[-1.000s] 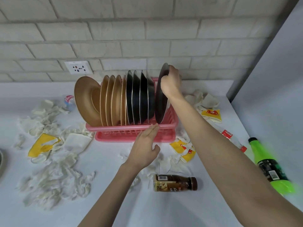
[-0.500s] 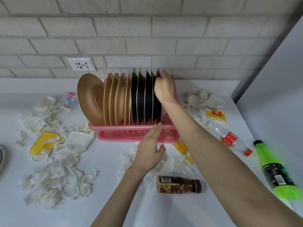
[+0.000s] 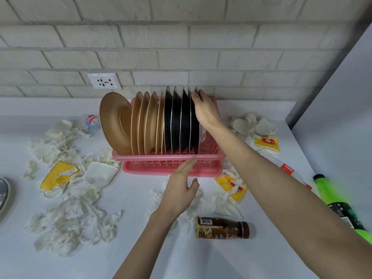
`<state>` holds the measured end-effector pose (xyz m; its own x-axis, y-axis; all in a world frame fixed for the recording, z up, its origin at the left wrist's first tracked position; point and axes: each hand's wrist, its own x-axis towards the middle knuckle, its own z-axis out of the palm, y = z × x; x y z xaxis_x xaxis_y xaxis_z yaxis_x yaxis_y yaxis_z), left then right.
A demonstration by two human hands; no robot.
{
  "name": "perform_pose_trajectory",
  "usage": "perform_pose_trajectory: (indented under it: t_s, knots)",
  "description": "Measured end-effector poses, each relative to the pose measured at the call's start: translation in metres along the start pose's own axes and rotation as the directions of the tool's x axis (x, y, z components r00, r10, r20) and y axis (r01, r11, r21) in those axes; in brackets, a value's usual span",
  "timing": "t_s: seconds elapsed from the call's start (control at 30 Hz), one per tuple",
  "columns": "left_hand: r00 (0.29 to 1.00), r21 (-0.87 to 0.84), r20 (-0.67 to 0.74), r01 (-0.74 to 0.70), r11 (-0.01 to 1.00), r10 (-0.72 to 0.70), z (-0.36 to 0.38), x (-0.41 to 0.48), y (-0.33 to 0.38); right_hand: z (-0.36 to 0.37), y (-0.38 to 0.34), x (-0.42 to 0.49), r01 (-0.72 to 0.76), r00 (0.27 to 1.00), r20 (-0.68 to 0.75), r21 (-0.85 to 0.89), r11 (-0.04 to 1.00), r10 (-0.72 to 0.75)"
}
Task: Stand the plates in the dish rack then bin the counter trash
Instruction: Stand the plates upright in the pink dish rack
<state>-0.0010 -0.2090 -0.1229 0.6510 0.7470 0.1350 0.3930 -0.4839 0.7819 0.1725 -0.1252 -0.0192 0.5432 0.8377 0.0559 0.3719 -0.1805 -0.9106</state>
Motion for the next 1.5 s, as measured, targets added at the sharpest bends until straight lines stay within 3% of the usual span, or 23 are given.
perform_pose_trajectory:
  t_s: [0.2,0.33,0.47,0.57,0.7,0.93,1.07,1.17,1.33,1.5]
  knots:
    - [0.999,0.013,-0.021,-0.038,0.999,0.038,-0.008,-0.006,-0.002,-0.007,0.008,-0.003,0.046,0.999,-0.004,-0.076,0.996,-0.046]
    - [0.997,-0.01,-0.063,-0.048,0.999,0.048,-0.024,-0.01,0.0,-0.008,0.006,-0.022,0.219,0.973,-0.035,-0.15,0.964,-0.226]
    - [0.98,0.01,-0.173,-0.096,0.995,0.097,-0.057,-0.02,-0.002,-0.002,-0.004,-0.06,0.48,0.876,0.092,-0.269,0.835,-0.474]
    - [0.953,0.052,-0.284,-0.095,0.994,0.106,-0.087,-0.035,-0.011,0.015,-0.012,-0.091,0.615,0.786,0.276,-0.264,0.743,-0.553]
    - [0.921,0.192,-0.369,-0.057,0.98,0.126,-0.128,-0.064,-0.039,0.056,-0.016,-0.12,0.713,0.681,0.494,-0.281,0.642,-0.541]
    - [0.895,0.32,-0.441,0.221,0.921,-0.062,-0.205,-0.135,-0.109,0.154,-0.043,-0.149,0.856,0.474,0.681,-0.21,0.472,-0.558]
    - [0.853,0.291,-0.496,0.336,0.896,-0.159,-0.254,-0.18,-0.148,0.223,-0.062,-0.168,0.854,0.429,0.765,-0.17,0.491,-0.481]
    - [0.828,0.254,-0.509,0.404,0.879,-0.233,-0.298,-0.206,-0.186,0.279,-0.075,-0.179,0.81,0.434,0.801,-0.147,0.567,-0.412]
    - [0.773,0.304,-0.552,0.535,0.788,-0.312,-0.378,-0.233,-0.275,0.37,-0.091,-0.2,0.577,0.587,0.751,-0.127,0.807,-0.302]
    - [0.719,0.396,-0.567,0.666,0.632,-0.402,-0.45,-0.239,-0.358,0.443,-0.083,-0.213,0.567,0.601,0.788,-0.302,0.766,-0.134]
